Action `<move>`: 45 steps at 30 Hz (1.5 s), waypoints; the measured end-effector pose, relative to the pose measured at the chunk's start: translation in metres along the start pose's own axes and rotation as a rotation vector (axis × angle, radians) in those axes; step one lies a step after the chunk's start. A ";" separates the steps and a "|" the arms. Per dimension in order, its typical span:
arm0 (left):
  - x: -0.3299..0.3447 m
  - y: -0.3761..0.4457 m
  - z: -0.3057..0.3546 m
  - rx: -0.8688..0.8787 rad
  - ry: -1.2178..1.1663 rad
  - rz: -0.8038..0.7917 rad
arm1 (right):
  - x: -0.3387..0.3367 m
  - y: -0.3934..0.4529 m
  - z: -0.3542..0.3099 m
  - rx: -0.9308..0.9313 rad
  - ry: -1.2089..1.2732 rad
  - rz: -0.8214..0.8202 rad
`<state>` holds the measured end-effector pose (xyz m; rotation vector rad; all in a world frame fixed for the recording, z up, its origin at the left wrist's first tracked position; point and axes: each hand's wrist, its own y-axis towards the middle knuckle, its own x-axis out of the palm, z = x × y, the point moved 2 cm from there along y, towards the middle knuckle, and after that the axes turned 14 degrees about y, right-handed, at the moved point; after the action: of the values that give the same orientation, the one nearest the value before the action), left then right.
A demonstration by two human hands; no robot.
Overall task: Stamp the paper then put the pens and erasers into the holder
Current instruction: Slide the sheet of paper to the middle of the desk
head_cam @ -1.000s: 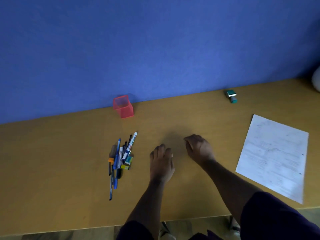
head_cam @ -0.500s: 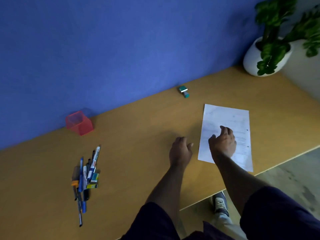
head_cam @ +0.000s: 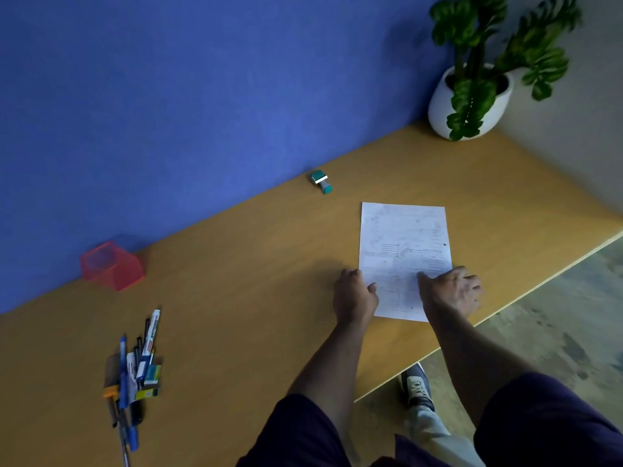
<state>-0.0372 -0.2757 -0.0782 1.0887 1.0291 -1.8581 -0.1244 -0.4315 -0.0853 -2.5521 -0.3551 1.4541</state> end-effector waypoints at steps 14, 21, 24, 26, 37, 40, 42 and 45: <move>0.009 -0.007 -0.006 -0.016 0.048 -0.020 | -0.005 0.000 0.007 -0.033 0.018 0.014; 0.016 -0.013 -0.012 0.053 0.131 -0.015 | 0.004 -0.011 0.023 -0.004 0.110 0.022; 0.016 -0.012 -0.017 0.047 0.133 -0.041 | 0.005 -0.008 0.025 0.052 0.289 -0.017; 0.015 -0.010 -0.023 0.057 0.153 -0.065 | 0.005 -0.004 0.026 0.088 0.419 -0.042; -0.017 -0.020 -0.087 -0.154 -0.175 0.037 | 0.023 -0.019 0.004 0.017 0.893 -0.630; -0.026 -0.025 -0.109 -0.217 -0.254 0.091 | 0.029 -0.035 -0.007 -0.040 0.889 -0.781; -0.031 -0.027 -0.123 -0.303 -0.370 0.108 | 0.031 -0.047 -0.016 -0.060 0.914 -0.861; -0.039 -0.030 -0.142 -0.408 -0.542 0.123 | 0.037 -0.064 -0.030 -0.077 0.950 -0.951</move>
<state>-0.0038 -0.1289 -0.0804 0.3677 0.9311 -1.6152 -0.0882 -0.3605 -0.0826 -2.2134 -1.1869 -0.1057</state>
